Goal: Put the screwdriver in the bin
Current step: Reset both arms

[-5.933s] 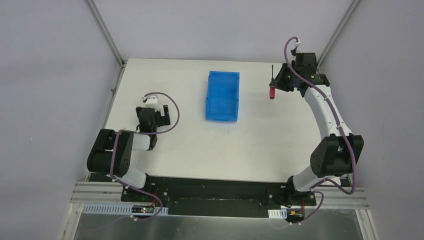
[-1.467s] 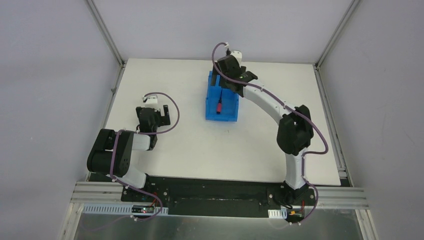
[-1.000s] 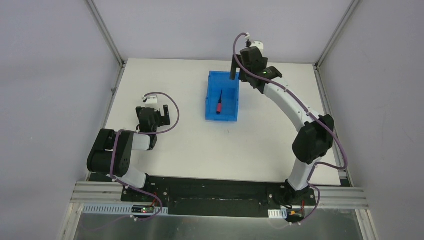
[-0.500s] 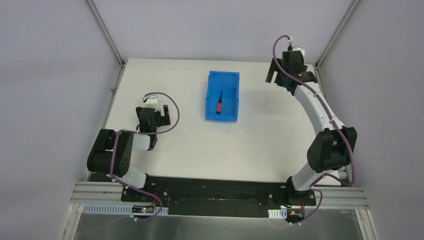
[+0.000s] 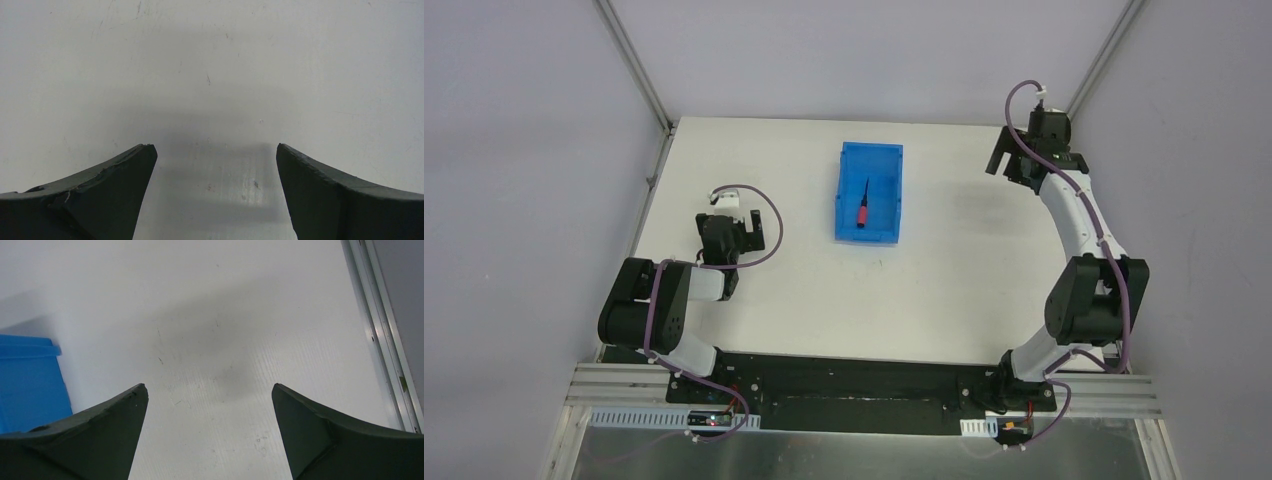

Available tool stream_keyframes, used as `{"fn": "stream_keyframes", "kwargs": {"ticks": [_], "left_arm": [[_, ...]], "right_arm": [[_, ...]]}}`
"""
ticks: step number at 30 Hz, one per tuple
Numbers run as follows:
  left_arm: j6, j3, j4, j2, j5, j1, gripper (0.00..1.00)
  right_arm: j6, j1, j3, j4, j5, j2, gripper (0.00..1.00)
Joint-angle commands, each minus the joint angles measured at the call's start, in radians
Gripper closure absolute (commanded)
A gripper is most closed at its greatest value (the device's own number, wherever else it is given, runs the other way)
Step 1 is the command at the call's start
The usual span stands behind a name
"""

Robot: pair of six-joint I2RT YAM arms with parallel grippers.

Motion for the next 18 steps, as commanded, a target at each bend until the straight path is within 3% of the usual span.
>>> {"fn": "stream_keyframes", "kwargs": {"ticks": [1, 18], "left_arm": [[-0.006, -0.001, 0.028, -0.019, 0.006, 0.012, 0.01], [-0.007, -0.001, 0.029, -0.019, 0.006, 0.012, 0.01]], "right_arm": [[-0.043, -0.028, -0.009, 0.048, -0.057, -0.053, 0.02], [-0.089, -0.045, -0.048, 0.095, -0.062, -0.078, 0.02]]}}
